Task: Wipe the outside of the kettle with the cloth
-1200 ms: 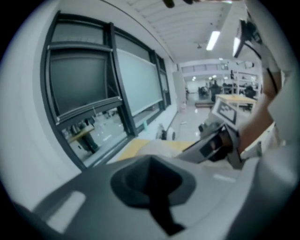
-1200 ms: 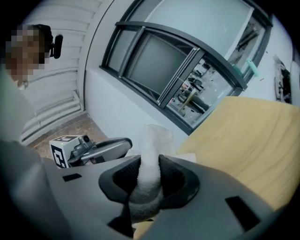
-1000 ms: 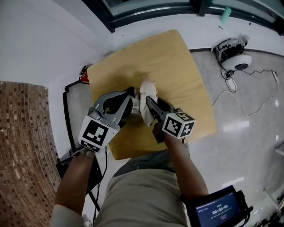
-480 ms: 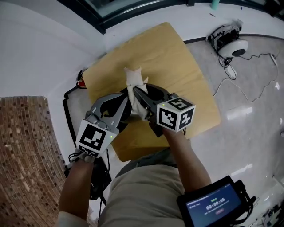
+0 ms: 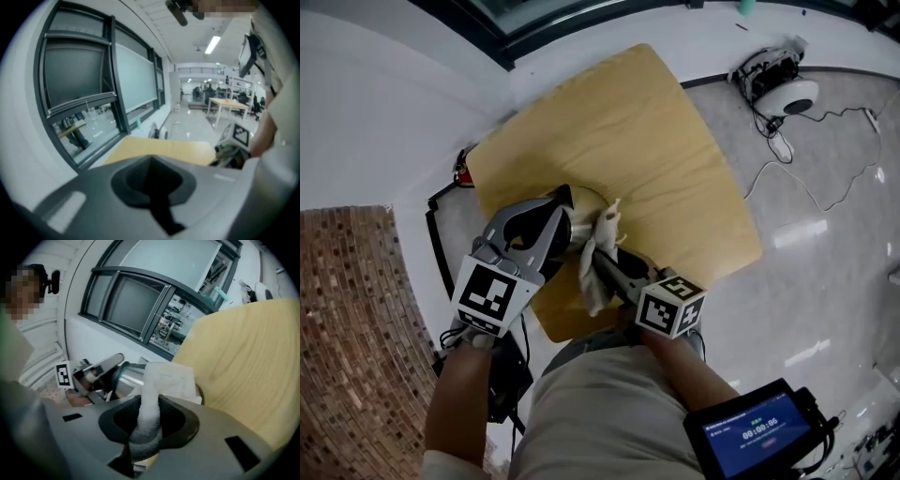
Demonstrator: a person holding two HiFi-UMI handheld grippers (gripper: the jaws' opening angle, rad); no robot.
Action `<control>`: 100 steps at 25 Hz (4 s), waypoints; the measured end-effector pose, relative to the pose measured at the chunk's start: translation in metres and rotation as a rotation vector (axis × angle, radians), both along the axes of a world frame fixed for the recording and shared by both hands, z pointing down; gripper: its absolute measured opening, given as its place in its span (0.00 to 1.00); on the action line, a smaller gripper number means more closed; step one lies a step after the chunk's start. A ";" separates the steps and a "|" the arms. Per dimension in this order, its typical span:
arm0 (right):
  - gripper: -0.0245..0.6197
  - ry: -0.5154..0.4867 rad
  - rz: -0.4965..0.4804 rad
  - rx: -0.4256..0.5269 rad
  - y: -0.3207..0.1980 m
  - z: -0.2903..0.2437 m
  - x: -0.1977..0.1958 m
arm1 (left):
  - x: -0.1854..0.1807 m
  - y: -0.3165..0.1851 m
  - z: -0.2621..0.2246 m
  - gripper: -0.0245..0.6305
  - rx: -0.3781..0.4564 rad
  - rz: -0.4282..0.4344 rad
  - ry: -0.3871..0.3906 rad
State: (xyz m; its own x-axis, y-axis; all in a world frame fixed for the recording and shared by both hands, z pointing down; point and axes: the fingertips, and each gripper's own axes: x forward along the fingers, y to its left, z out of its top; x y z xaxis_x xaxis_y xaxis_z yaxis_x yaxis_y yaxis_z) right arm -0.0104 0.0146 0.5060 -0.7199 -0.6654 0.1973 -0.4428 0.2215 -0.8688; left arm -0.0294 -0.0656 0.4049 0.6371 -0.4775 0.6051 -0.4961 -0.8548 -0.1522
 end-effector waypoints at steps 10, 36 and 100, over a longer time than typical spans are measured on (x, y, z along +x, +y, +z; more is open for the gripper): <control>0.21 -0.024 -0.337 -0.062 0.042 -0.009 -0.123 | -0.006 0.002 -0.011 0.03 -0.099 0.032 -0.023; 0.15 -0.291 0.232 -0.283 -0.004 0.006 0.020 | -0.012 -0.018 0.009 0.04 -0.121 -0.002 -0.043; 0.14 0.265 -1.481 0.535 -0.203 -0.103 -0.136 | -0.040 0.091 0.035 0.04 -0.211 -0.600 0.599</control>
State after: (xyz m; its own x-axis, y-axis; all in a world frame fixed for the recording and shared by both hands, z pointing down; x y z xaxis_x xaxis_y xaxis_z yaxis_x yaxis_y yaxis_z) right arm -0.1462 -0.1882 0.4029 -0.7495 0.5275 0.4001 0.3109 0.8140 -0.4907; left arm -0.0695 0.0254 0.4401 0.5532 -0.7502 0.3621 -0.8173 -0.4048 0.4101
